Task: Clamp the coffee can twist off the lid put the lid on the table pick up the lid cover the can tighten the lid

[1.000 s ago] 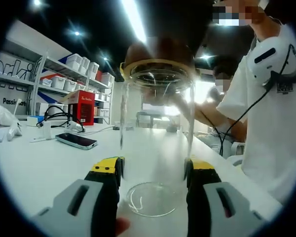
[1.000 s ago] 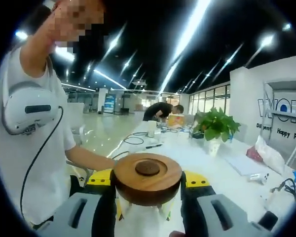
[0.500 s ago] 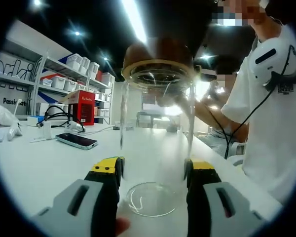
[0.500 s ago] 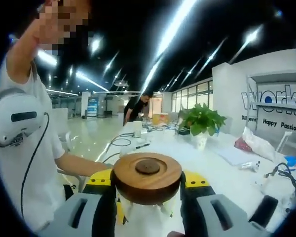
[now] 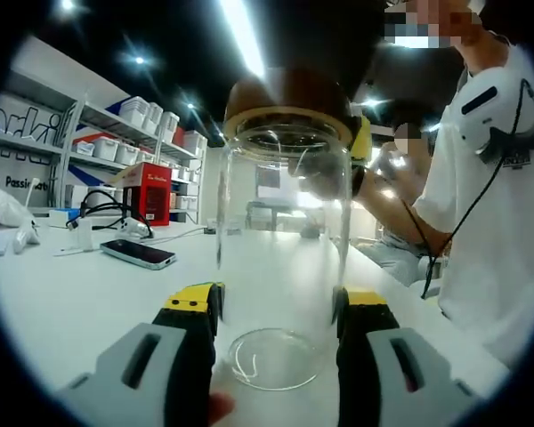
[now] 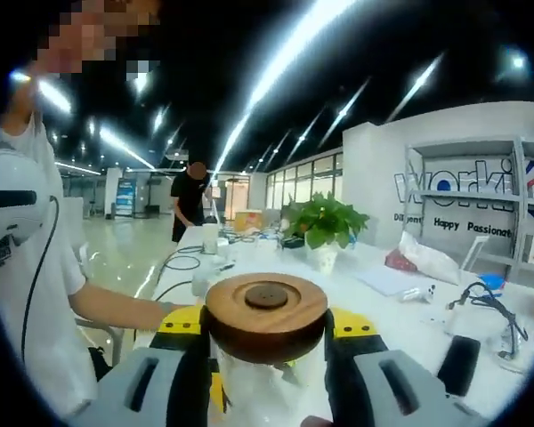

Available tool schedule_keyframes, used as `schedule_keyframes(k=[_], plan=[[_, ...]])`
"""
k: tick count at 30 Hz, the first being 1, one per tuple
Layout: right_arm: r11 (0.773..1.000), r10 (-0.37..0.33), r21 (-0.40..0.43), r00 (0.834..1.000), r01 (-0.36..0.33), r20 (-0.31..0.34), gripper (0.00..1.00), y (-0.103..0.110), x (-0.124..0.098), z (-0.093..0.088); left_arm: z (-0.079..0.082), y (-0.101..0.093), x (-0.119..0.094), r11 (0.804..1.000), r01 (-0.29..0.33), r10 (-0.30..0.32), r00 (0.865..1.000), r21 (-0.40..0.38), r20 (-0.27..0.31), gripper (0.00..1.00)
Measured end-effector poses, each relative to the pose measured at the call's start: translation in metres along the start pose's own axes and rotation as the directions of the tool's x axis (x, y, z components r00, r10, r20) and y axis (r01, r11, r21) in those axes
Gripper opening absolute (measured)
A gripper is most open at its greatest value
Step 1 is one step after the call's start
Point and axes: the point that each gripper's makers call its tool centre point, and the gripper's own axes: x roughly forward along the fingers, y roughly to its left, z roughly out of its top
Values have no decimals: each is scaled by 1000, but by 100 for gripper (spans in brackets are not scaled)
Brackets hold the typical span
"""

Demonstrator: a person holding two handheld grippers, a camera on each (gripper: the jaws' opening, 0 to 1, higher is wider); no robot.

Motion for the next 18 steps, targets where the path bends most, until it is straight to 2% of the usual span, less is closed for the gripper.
schedule_keyframes(k=[7,8,10,15,18], plan=[[994,-104,24,994,104,21,46,-1,-2,0,0,0,-1,1000,-1,1,1000,1,0,43],[990,-136,43,991,136,14,46,-3,-3,0,0,0,0,1000,0,0,1000,1,-1,43],[987,-161,19,987,160,6,46,-2,-4,0,0,-1,0,1000,1,-1,1000,2,0,43],[962,-264,72,964,262,28,45,-5,-6,-1,-1,0,-1,1000,2,-2,1000,2,-1,43],[953,-298,61,954,295,39,45,-4,-7,-1,-1,-1,-1,1000,3,-3,1000,3,-1,43]])
